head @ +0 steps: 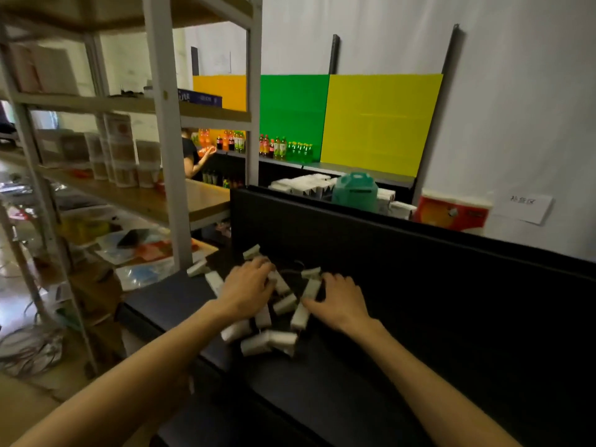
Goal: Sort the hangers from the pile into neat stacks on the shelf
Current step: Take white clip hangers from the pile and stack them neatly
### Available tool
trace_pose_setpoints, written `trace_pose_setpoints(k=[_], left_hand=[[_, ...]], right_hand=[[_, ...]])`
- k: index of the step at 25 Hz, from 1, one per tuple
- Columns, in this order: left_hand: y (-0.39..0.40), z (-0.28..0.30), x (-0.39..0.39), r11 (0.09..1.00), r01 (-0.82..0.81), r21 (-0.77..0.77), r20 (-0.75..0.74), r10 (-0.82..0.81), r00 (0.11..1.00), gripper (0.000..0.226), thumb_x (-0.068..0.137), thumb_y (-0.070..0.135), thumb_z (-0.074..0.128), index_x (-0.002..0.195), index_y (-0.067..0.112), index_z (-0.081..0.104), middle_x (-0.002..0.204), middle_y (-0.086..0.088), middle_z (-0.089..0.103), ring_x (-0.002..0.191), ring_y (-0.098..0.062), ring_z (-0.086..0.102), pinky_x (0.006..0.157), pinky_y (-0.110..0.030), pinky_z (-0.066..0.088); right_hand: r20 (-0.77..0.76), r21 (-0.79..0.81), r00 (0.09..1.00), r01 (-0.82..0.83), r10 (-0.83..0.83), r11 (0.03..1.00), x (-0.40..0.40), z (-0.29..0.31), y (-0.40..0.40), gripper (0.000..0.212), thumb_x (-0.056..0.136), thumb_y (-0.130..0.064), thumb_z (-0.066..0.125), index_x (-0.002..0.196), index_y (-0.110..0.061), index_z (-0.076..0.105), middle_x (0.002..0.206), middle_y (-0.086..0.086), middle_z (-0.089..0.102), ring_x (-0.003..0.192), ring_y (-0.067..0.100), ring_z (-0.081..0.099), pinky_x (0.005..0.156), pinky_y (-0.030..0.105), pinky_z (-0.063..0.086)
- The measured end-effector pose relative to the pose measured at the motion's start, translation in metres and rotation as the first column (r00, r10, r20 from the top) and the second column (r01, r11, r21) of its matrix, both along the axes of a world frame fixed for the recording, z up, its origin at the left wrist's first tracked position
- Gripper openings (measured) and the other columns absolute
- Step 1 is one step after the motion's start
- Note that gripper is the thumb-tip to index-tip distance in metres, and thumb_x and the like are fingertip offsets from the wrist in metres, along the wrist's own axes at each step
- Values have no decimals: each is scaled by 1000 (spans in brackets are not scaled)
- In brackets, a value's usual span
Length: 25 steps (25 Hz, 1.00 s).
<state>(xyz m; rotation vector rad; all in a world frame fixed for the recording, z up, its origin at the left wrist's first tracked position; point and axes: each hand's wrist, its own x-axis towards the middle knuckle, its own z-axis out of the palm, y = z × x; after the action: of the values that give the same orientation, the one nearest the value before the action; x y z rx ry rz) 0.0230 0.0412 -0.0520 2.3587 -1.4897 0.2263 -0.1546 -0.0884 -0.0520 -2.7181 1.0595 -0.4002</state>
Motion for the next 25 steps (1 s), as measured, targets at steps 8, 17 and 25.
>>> trace_pose_setpoints(k=[8, 17, 25], left_hand=[[-87, -7, 86, 969, 195, 151, -21, -194, 981, 35, 98, 47, 57, 127, 30, 64, 126, 6, 64, 107, -10, 61, 88, -30, 51], [-127, -27, 105, 862, 499, 86, -155, -483, 862, 26, 97, 28, 62, 123, 27, 67, 124, 3, 65, 107, -13, 64, 88, -31, 54], [-131, 5, 98, 742, 563, -363, -287, -664, 690, 16, 97, 21, 65, 112, 23, 71, 104, 3, 74, 88, -12, 70, 82, -36, 60]], right_hand=[[-13, 313, 986, 160, -164, 936, 51, -3, -43, 64, 76, -49, 75, 131, -24, 52, 119, 0, 64, 100, 16, 63, 82, 33, 57], [-172, -21, 924, 343, -341, 939, 24, 35, -21, 59, 85, -46, 67, 138, -29, 51, 118, 0, 67, 109, 20, 63, 108, 45, 38], [221, -55, 821, 549, -526, 834, 9, 0, 38, 41, 91, -30, 64, 131, -27, 57, 111, -4, 70, 106, 16, 66, 109, 47, 40]])
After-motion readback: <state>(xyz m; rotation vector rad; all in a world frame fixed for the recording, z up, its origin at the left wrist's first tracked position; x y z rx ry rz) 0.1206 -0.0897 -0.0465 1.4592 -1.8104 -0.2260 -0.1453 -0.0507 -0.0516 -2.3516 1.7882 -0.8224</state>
